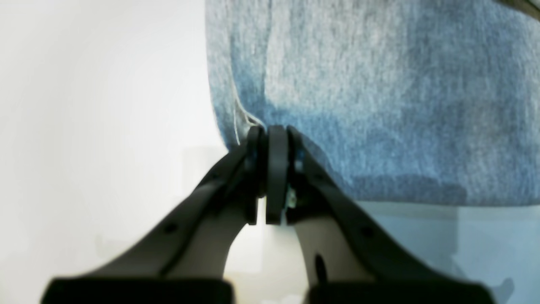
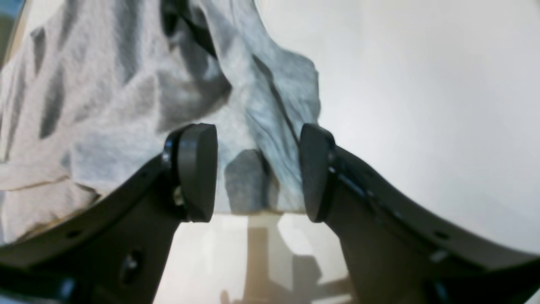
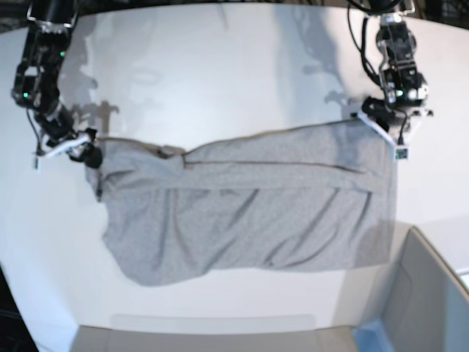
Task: Layout the t-shirt on the table in an organized manner, then fold the t-shirt properly
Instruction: 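Regrasp the shirt edge with both grippers and pull it outward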
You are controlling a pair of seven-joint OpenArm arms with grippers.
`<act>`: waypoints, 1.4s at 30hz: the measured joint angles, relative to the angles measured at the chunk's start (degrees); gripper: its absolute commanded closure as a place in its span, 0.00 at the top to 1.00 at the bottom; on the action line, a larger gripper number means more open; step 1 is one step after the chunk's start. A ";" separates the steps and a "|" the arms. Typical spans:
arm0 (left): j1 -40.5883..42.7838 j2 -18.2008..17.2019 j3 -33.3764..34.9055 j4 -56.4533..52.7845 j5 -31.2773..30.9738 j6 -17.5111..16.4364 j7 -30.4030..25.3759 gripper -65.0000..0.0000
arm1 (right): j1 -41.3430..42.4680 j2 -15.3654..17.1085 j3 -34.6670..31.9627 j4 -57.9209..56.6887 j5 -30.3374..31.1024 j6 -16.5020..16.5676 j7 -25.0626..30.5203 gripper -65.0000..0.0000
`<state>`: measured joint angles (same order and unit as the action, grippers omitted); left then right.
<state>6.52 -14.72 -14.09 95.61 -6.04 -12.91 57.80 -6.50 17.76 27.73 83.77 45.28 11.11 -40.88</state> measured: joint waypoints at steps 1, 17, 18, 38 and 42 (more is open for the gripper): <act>-0.02 0.00 -0.02 0.00 0.00 0.00 0.00 0.00 | 0.39 -0.07 0.00 -0.35 0.09 0.04 -0.02 0.48; -0.15 0.15 -0.02 0.00 0.00 0.00 0.02 0.00 | 3.61 0.59 -1.14 -9.03 1.05 0.48 1.01 0.27; -0.15 0.15 -0.02 0.00 0.00 0.00 0.02 0.00 | 3.63 0.81 -1.49 -9.05 0.98 0.44 0.63 0.19; 4.61 0.61 0.00 7.41 -0.61 -0.04 0.44 0.00 | -1.49 6.01 4.50 -1.31 0.35 0.28 -4.37 0.00; 7.50 0.63 0.00 8.96 -0.70 -0.13 0.50 0.00 | -3.67 5.38 9.09 -0.87 1.20 0.66 -4.59 0.00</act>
<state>14.02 -14.09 -14.09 104.57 -6.74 -13.04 58.30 -10.17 23.14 36.82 82.89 46.48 11.77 -45.47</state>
